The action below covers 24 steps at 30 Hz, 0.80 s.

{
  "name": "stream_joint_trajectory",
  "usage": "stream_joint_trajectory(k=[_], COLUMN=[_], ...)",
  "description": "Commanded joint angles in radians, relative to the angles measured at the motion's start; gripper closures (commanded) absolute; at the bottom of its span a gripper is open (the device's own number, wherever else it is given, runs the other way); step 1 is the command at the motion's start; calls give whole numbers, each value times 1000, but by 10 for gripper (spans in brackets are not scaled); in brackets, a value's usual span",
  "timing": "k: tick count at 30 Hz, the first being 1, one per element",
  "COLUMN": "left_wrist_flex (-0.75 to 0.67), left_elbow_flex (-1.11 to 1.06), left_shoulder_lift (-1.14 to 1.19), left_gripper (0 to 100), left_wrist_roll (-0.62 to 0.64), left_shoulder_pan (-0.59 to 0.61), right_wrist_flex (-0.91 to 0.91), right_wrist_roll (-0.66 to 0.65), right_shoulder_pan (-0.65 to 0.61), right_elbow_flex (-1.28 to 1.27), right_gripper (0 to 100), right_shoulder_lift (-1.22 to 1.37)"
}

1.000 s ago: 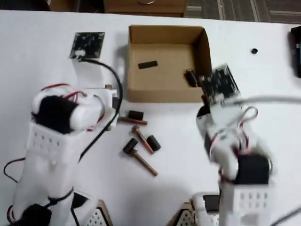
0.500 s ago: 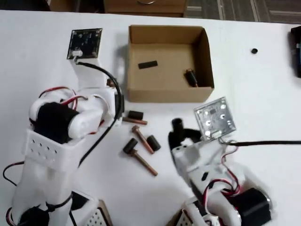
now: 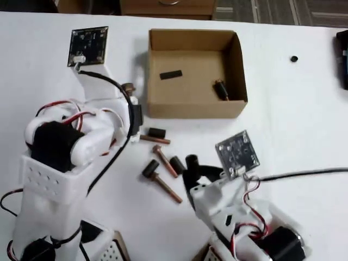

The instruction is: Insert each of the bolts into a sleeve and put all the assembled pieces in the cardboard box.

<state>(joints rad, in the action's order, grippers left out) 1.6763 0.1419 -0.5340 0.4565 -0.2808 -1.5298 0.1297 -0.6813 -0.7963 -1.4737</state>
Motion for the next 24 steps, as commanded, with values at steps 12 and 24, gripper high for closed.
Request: stream_joint_trajectory(k=[12,24], left_wrist_flex=[-25,-81], left_elbow_flex=[45,38], left_shoulder_lift=[-32,-34], left_gripper=[979,979], left_wrist_roll=[35,63], left_shoulder_pan=[-3,-77], right_wrist_flex=[228,245], right_wrist_roll=[9,8], right_shoulder_pan=[-73,-73], right_elbow_flex=[-259,-275], right_gripper=[978,978], right_shoulder_lift=[-133,-88])
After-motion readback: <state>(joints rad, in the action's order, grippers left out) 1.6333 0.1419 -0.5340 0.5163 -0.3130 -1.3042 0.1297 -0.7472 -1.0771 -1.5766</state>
